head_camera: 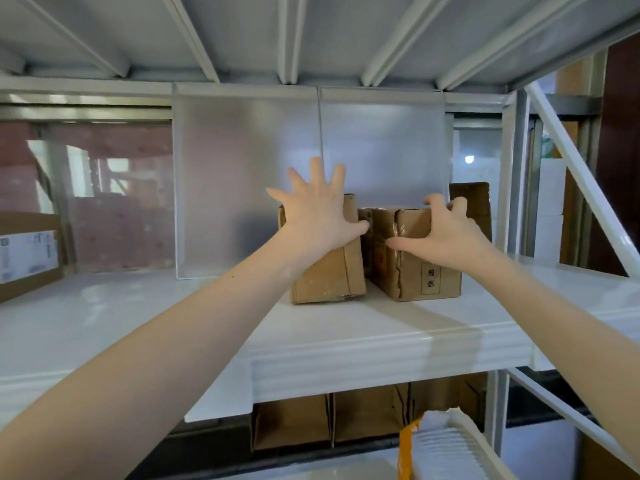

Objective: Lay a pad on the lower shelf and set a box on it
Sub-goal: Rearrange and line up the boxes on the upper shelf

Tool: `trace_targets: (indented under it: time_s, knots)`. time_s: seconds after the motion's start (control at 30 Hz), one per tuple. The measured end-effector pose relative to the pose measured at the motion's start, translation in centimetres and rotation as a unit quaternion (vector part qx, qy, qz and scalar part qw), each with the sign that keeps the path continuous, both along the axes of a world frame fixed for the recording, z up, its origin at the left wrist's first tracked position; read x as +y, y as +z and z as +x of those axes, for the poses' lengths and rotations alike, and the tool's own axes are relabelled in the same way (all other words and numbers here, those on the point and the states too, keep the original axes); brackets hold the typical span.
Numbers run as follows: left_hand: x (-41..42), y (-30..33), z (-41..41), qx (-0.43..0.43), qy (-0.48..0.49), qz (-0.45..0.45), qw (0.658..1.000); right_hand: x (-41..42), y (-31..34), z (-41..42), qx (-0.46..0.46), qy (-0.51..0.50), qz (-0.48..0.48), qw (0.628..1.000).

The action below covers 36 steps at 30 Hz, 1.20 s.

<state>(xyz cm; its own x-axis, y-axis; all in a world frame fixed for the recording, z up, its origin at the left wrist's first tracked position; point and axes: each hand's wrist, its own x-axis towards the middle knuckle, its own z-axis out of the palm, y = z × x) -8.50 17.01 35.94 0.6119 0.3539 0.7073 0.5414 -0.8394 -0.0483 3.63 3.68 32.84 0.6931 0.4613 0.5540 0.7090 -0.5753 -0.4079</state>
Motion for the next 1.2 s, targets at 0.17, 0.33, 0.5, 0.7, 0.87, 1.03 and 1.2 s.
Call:
trace_targets:
  time_s: [0.17, 0.33, 0.5, 0.7, 0.87, 1.03, 1.2]
  knots:
    - [1.4, 0.1, -1.1, 0.025, 0.001, -0.094, 0.995, 0.2, 0.1, -0.6, -0.052, -0.008, 0.029, 0.998]
    - [1.3, -0.4, -2.3, -0.074, -0.047, -0.037, 0.995, 0.3, 0.3, -1.8, -0.083, -0.006, 0.059, 0.995]
    - [2.3, 0.6, -5.4, -0.132, -0.063, 0.011, 0.989, 1.6, 1.2, -5.0, -0.096, 0.027, 0.104, 0.990]
    - [6.2, 1.7, -11.5, -0.161, -0.020, 0.049, 0.985, 5.9, 2.8, -10.5, -0.108, 0.096, 0.140, 0.980]
    - [10.8, 1.4, -18.9, -0.162, 0.028, 0.063, 0.984, 11.0, 3.5, -16.0, -0.112, 0.152, 0.141, 0.972]
    - [15.0, 0.9, -27.7, -0.176, 0.055, 0.045, 0.982, 16.0, 3.5, -22.4, -0.105, 0.215, 0.135, 0.961]
    - [18.3, -0.2, -35.6, -0.195, 0.066, 0.020, 0.978, 19.9, 3.2, -28.4, -0.119, 0.245, 0.119, 0.955]
